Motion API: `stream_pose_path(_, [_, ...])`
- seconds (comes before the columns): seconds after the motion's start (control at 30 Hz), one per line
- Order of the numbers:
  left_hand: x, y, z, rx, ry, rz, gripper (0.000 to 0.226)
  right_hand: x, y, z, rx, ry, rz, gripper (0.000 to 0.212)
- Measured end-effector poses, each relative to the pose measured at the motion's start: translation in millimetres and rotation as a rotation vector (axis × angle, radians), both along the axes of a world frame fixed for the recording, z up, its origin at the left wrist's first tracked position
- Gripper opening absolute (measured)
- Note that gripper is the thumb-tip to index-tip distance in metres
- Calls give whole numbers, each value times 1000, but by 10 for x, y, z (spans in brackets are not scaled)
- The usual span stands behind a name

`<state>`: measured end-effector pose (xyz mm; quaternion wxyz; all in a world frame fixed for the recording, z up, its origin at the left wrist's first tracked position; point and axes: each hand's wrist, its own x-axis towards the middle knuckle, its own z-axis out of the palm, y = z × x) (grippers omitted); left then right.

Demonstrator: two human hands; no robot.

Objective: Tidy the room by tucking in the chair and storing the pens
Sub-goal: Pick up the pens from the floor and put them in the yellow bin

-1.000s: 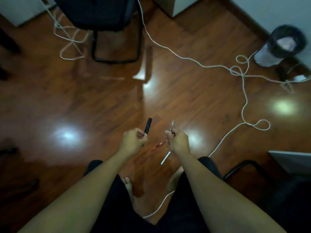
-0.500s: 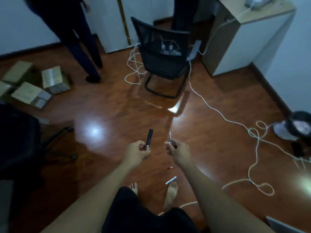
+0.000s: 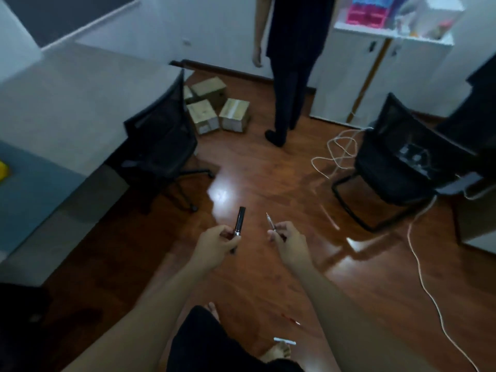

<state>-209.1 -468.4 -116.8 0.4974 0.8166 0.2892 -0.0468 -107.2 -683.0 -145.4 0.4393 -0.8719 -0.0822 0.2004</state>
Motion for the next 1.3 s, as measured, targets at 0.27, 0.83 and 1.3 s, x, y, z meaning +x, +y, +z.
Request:
stream_pose_path(0.27, [-664, 1065, 147, -9, -29, 201, 19, -101, 1354, 190, 13, -101, 248, 17])
stream_pose_path(0.83, [-2037, 3656, 172, -43, -64, 475, 12, -866, 4418, 298, 29, -54, 552, 8])
stream_pose_path(1.3, [-2639, 5180, 71, -39, -85, 791, 12, -1164, 6674, 77, 51, -46, 869, 8])
